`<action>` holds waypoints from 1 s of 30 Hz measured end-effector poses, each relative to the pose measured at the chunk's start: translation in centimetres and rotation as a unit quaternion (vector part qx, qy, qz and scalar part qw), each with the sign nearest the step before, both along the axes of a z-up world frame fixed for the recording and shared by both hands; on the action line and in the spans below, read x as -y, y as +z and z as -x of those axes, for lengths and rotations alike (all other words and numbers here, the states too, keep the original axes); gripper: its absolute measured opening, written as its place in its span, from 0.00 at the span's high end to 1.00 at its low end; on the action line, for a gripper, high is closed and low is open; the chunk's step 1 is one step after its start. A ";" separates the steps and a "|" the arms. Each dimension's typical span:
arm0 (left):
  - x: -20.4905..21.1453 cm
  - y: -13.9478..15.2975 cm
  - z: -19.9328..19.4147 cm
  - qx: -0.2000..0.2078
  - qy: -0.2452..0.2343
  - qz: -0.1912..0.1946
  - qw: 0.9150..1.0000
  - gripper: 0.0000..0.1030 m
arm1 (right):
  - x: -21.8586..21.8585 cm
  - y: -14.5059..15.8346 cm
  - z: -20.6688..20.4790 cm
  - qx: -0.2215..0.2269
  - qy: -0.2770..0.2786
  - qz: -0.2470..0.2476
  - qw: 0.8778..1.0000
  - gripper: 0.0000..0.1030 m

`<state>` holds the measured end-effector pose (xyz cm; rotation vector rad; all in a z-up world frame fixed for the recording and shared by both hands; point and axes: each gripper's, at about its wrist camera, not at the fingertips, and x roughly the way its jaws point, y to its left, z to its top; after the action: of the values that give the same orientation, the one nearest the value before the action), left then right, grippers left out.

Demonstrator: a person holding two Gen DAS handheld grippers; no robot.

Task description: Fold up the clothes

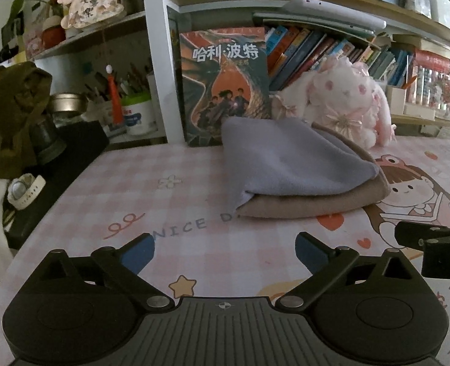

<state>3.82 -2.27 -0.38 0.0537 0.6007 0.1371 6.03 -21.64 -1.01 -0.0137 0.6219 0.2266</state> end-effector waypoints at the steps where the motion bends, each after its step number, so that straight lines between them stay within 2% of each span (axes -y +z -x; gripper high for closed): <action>1: -0.1 0.0 0.0 -0.001 0.001 0.001 1.000 0.03 | 0.0 0.0 0.0 0.000 0.000 0.000 1.000 0.00; 30: -0.4 -0.1 -0.6 -0.003 0.003 0.016 1.000 0.03 | -0.4 0.0 -0.7 0.002 0.010 0.006 1.000 0.00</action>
<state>4.44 -1.85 -0.44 0.0215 0.6091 0.1321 6.72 -21.24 -1.04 -0.0324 0.6201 0.2418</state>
